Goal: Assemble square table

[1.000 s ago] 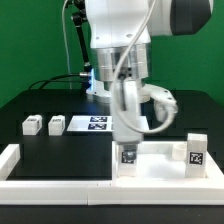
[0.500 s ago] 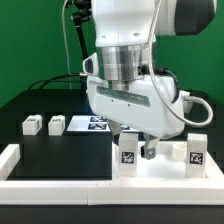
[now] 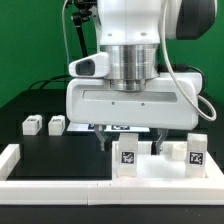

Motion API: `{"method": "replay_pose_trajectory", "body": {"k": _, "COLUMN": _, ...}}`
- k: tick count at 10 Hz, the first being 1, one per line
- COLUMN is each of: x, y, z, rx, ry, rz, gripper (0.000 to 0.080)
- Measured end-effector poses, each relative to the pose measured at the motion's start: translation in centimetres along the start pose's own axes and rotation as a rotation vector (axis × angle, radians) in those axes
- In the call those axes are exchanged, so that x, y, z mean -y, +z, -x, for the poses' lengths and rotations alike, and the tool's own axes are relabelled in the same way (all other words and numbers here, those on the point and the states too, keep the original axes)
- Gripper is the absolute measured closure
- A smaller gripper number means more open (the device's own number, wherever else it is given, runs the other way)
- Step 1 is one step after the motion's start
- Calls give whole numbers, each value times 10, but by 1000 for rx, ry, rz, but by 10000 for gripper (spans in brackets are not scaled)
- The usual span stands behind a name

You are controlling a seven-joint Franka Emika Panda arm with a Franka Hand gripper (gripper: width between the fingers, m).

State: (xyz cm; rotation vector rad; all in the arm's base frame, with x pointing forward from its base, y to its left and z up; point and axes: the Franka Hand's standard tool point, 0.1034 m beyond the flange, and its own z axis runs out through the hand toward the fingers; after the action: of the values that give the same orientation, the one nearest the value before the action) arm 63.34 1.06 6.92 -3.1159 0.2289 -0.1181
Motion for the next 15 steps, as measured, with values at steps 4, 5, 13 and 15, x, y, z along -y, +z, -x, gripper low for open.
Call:
{"method": "replay_pose_trajectory", "body": {"k": 4, "x": -1, "y": 0, "z": -1, "rx": -4, "ry": 142, "rz": -5, "gripper": 316}}
{"method": "replay_pose_trajectory", "body": {"k": 5, "x": -1, "y": 0, "z": -1, "rx": -4, "ry": 198, "rz": -5, "gripper": 506}}
{"method": "replay_pose_trajectory", "body": {"k": 13, "x": -14, "y": 2, "z": 2, "rx": 19, "ry": 1019, "rz": -33, "gripper": 505}}
{"method": "replay_pose_trajectory", "body": {"k": 15, "x": -18, "y": 2, "z": 4, "rx": 55, "ry": 1280, "rz": -42, "gripper": 505}}
